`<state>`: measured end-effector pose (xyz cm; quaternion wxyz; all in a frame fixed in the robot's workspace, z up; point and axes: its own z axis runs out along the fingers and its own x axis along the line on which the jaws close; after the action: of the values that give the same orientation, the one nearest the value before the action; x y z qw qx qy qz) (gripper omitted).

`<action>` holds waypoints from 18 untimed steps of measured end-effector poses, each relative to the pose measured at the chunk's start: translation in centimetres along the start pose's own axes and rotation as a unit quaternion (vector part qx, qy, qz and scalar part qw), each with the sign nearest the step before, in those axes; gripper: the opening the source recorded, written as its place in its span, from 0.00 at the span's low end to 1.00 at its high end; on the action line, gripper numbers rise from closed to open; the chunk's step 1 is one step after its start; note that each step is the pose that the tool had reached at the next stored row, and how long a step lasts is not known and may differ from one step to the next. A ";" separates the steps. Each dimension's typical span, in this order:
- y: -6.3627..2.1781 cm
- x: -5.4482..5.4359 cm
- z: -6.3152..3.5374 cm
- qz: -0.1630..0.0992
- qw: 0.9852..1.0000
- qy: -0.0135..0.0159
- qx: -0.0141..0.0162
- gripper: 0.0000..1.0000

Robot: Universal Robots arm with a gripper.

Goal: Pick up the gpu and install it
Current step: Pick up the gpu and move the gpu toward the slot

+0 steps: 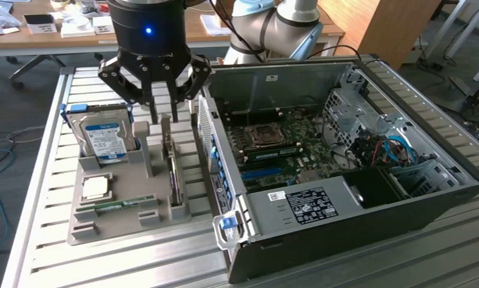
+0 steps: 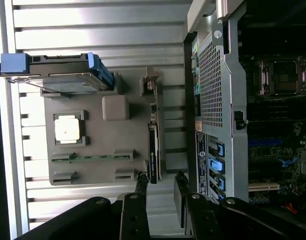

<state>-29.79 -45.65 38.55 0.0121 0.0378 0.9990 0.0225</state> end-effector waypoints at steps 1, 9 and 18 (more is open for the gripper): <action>-0.01 0.0 0.14 0.000 1.000 0.000 0.000 0.36; -0.06 0.0 1.25 0.000 1.000 0.000 0.000 0.36; -0.09 0.0 1.91 0.000 1.000 0.000 0.000 0.36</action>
<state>-29.79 -45.66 36.64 0.0120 0.0377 0.9990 0.0225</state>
